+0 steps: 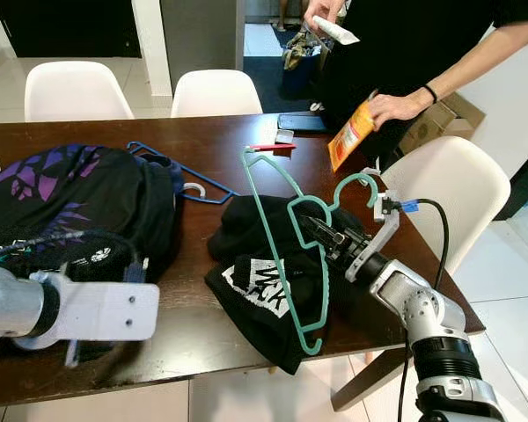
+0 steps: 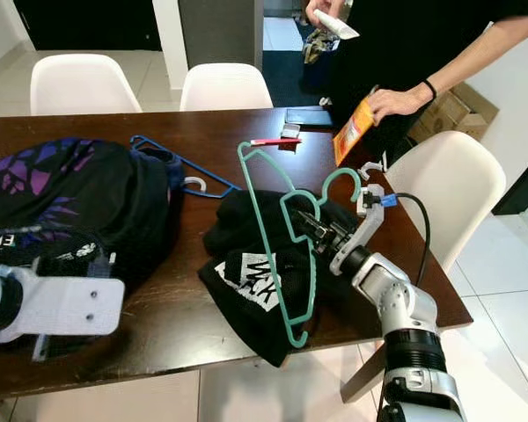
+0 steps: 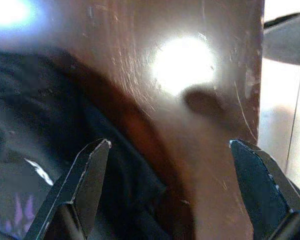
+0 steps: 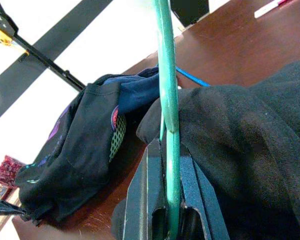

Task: Hang hanger

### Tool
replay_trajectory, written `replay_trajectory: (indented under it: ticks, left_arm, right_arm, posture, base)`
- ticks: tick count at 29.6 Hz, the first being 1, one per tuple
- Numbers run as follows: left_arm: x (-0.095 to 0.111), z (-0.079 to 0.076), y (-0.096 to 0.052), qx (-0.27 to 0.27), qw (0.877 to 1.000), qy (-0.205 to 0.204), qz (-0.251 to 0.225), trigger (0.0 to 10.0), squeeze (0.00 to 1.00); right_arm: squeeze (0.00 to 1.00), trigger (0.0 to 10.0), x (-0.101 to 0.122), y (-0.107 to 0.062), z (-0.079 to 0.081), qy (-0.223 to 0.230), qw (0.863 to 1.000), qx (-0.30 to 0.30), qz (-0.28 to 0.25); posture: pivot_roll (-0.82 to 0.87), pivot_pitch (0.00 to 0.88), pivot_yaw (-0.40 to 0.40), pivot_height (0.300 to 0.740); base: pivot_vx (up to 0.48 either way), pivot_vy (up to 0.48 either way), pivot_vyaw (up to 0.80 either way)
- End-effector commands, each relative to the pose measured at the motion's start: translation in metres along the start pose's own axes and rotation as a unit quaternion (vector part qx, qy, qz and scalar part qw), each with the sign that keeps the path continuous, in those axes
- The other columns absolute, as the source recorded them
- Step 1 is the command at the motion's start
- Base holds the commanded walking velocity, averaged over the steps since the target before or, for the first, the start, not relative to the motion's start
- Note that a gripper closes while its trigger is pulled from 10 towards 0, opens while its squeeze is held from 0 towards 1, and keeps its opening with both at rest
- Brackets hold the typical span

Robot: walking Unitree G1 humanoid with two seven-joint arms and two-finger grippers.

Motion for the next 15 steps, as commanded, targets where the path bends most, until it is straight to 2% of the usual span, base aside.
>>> replay_trajectory:
  ticks: [1,3,5,8,12,13,15]
  left_arm:
    - [-0.010,-0.011,0.004,-0.025,0.999,-0.003,0.028,10.0,0.00]
    - [-0.025,-0.018,0.017,-0.019,0.997,-0.041,0.055,10.0,0.00]
    - [-0.025,-0.018,0.017,-0.019,0.997,-0.041,0.055,10.0,0.00]
    - [-0.032,-0.023,0.033,-0.006,0.993,-0.103,0.062,10.0,0.00]
    - [-0.034,-0.026,0.037,-0.006,0.991,-0.116,0.065,10.0,0.00]
    - [-0.039,-0.026,0.041,0.001,0.988,-0.130,0.078,10.0,0.00]
    - [-0.045,-0.026,0.043,0.008,0.987,-0.131,0.092,10.0,0.00]
  right_arm:
    - [0.00,10.0,0.000,-0.003,-0.004,0.006,1.000,-0.010,-0.009]
    - [0.00,10.0,0.000,-0.002,-0.003,0.007,1.000,-0.008,-0.008]
    - [0.00,10.0,0.000,-0.002,-0.003,0.007,1.000,-0.008,-0.008]
    - [0.00,10.0,0.000,-0.001,-0.002,0.007,1.000,-0.007,-0.005]
    - [0.00,10.0,0.000,0.000,-0.002,0.007,1.000,-0.007,-0.005]
    - [0.00,10.0,0.001,-0.001,-0.002,0.007,1.000,-0.007,-0.006]
    - [0.00,10.0,0.001,-0.001,-0.002,0.007,1.000,-0.008,-0.007]
  posture:
    - [0.13,0.088,-0.035,0.740]
    - [0.13,0.099,-0.044,0.740]
    - [0.13,0.099,-0.044,0.740]
    - [0.13,0.104,-0.044,0.740]
    - [0.13,0.106,-0.042,0.740]
    - [0.13,0.109,-0.042,0.740]
    - [0.12,0.111,-0.041,0.740]
  base:
    - [0.000,0.000,0.00]
    - [0.000,0.000,0.00]
    - [0.000,0.000,0.00]
    - [0.000,0.000,0.00]
    - [0.000,0.000,0.00]
    - [0.000,0.000,0.00]
    - [0.000,0.000,0.00]
Point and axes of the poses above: a point about 5 cm out from each wrist's last joint towards the gripper, its own y axis pointing out of the wrist towards the gripper, its own x axis along the axis of the wrist's last joint, z = x × y, the point moved 6 cm from there along y, pointing out of the wrist towards the gripper, and after that the axes turned 2 degrees about y, right-handed, at the moved point
